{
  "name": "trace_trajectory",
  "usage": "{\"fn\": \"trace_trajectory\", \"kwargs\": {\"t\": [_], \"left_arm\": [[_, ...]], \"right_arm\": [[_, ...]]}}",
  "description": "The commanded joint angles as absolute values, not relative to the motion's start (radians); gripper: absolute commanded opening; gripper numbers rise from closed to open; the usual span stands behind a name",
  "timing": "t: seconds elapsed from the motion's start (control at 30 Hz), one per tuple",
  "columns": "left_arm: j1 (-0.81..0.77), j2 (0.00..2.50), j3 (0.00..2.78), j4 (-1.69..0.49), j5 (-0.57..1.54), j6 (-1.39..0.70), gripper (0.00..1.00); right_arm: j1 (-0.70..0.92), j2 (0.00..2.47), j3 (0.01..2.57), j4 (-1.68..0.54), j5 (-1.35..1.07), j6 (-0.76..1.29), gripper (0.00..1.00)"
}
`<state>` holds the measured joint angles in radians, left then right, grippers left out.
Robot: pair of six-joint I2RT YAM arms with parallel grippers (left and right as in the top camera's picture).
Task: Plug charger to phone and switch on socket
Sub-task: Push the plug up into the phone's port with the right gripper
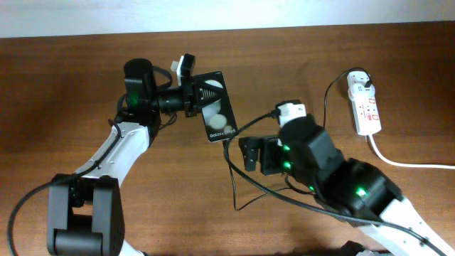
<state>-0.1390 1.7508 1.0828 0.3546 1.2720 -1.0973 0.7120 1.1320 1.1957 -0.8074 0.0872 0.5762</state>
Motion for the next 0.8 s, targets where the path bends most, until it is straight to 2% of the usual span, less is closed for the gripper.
{"fn": "trace_trajectory", "kwargs": {"t": [0.0,0.23,0.33,0.4,0.47,0.53,0.6,0.67,0.77], "left_arm": [[-0.139,1.747,1.082,0.358,1.241,-1.048,0.00],[-0.139,1.747,1.082,0.358,1.242,-1.049,0.00],[-0.139,1.747,1.082,0.358,1.249,-1.049,0.00],[-0.139,1.747,1.082,0.358,1.249,-1.049,0.00],[-0.139,1.747,1.082,0.358,1.249,-1.049,0.01],[-0.140,1.747,1.082,0.352,1.249,-1.050,0.00],[-0.139,1.747,1.082,0.314,1.245,-1.050,0.00],[-0.139,1.747,1.082,0.274,1.224,-1.050,0.00],[-0.139,1.747,1.082,0.274,1.223,-1.050,0.00]], "right_arm": [[0.707,1.179,1.212,-0.788,0.031,0.576,1.00],[0.707,1.179,1.212,-0.739,-0.045,0.576,1.00],[0.707,1.199,1.212,-0.720,-0.054,0.572,0.82],[0.707,1.227,1.212,-0.713,-0.080,0.572,0.77],[0.715,1.232,1.212,-0.696,-0.104,0.544,0.77],[0.769,1.239,1.212,-0.663,-0.076,0.417,0.77],[0.815,1.265,1.212,-0.659,0.079,0.418,0.77],[0.853,1.313,1.212,-0.636,0.106,0.419,0.76],[0.871,1.380,1.212,-0.644,0.110,0.420,0.52]]}}
